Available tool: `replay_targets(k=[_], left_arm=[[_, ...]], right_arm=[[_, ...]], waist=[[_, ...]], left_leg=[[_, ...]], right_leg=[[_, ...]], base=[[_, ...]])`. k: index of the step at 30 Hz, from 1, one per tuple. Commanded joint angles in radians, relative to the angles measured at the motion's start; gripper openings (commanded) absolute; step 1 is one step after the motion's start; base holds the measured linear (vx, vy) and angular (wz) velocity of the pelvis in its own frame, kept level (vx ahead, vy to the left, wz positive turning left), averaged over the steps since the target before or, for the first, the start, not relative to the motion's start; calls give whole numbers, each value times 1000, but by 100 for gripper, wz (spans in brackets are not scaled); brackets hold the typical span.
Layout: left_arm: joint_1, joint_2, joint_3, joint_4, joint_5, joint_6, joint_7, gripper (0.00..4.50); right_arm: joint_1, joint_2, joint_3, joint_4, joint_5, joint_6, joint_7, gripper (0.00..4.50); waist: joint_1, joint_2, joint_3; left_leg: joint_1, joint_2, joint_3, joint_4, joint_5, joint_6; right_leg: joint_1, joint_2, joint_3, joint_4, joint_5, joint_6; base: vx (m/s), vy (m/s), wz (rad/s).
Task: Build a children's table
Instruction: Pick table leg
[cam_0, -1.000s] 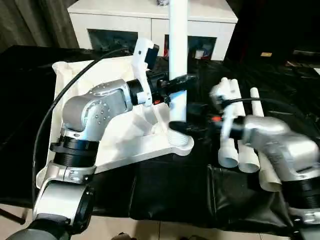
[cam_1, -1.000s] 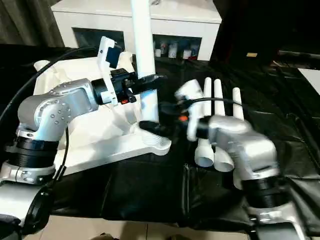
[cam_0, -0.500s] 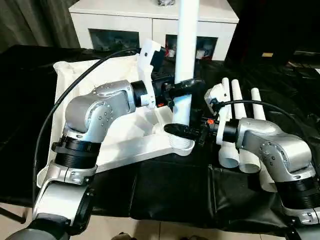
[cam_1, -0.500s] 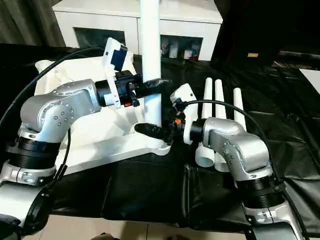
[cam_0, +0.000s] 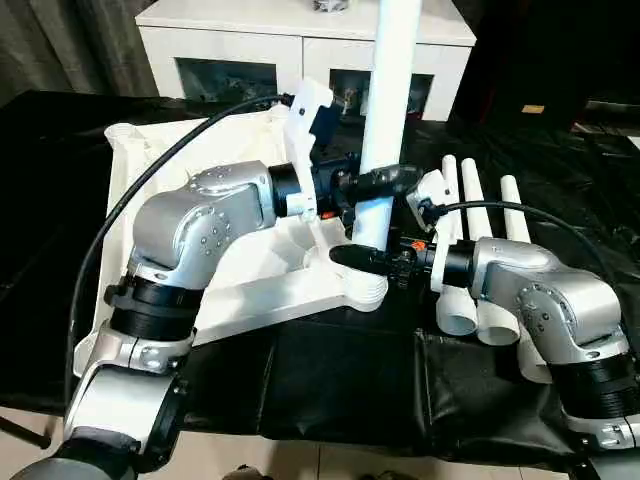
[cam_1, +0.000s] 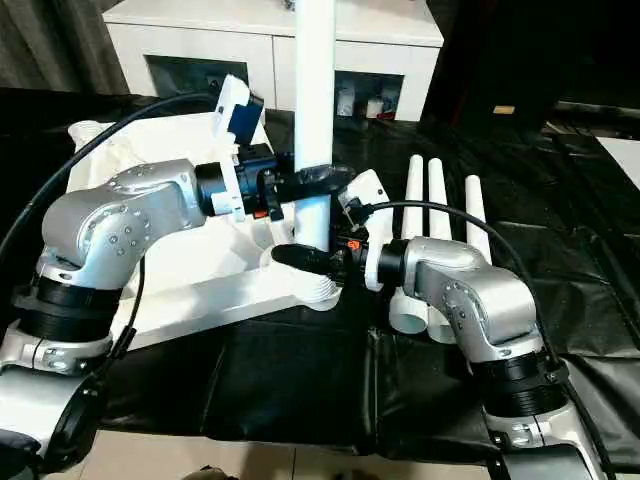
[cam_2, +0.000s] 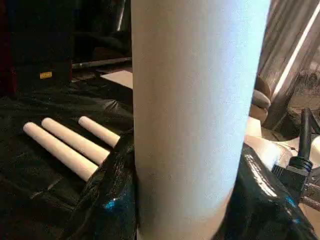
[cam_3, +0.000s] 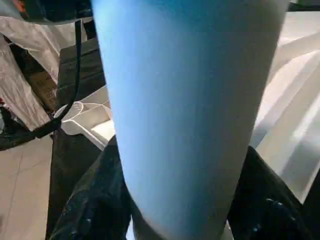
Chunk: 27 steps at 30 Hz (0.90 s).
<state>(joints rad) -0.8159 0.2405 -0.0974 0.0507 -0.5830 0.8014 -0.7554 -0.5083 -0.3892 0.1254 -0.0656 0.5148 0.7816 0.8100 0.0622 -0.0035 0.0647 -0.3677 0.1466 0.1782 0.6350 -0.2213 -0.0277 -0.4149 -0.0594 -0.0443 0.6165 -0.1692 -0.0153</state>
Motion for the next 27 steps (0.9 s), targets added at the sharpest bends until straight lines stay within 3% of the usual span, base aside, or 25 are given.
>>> replay_targets(k=[1, 6, 7, 15, 18, 20, 21, 24, 27], left_arm=[[6, 13, -12, -25, 14, -13, -15, 186], [-12, 2, 10, 21, 73, -54, 69, 186], [-12, 2, 10, 21, 73, -54, 69, 242], [-18, 7, 62, 44, 61, -31, 109, 307], [-17, 13, 93, 55, 73, -66, 141, 332], [4, 30, 114, 56, 89, -137, 133, 345], [34, 59, 101, 45, 121, -212, 95, 348], [128, 129, 60, 0, 166, -310, 2, 371], [233, 219, -57, -25, 263, -402, -85, 374]], right_arm=[[8, 1, -17, -12, 5, 10, -16, 198], [22, 8, -18, -18, 3, 5, -30, 192], [22, 8, -18, -18, 3, 5, -30, 191], [20, 37, -27, 20, -55, -44, -113, 189], [6, 58, -37, 69, -108, -98, -189, 188], [-21, 91, -79, 132, -150, -159, -293, 188], [-33, 100, -97, 160, -165, -187, -329, 188], [-37, 98, -109, 197, -208, -265, -375, 188], [-15, 97, -106, 194, -219, -332, -355, 188]], waist=[[5, -8, -76], [4, -7, -77], [5, -7, -77], [3, -8, -78], [2, -3, -77], [0, -3, -78], [-1, 4, -79], [-6, 6, -79], [-7, 8, -79]], left_leg=[[6, 72, -27, -74, -32, 40], [5, 72, -28, -74, -29, 37], [5, 71, -27, -74, -32, 37], [4, 69, -28, -74, -25, 29], [6, 70, -27, -74, -35, 18], [5, 69, -27, -74, -35, 11], [4, 67, -30, -76, -34, 8], [7, 69, -28, -78, -43, -5], [11, 71, -27, -80, -49, 2]], right_leg=[[68, -87, 50, -56, -125, -262], [70, -87, 50, -55, -114, -263], [69, -88, 50, -57, -114, -264], [70, -87, 50, -55, -107, -263], [66, -87, 50, -58, -122, -259], [66, -87, 50, -58, -120, -258], [65, -87, 48, -62, -125, -249], [65, -85, 49, -57, -129, -232], [60, -81, 48, -53, -115, -223]], base=[[0, 0, 0], [0, 0, 0], [0, 0, 0], [0, 0, 0], [0, 0, 0], [0, 0, 0], [0, 0, 0], [0, 0, 0], [0, 0, 0]])
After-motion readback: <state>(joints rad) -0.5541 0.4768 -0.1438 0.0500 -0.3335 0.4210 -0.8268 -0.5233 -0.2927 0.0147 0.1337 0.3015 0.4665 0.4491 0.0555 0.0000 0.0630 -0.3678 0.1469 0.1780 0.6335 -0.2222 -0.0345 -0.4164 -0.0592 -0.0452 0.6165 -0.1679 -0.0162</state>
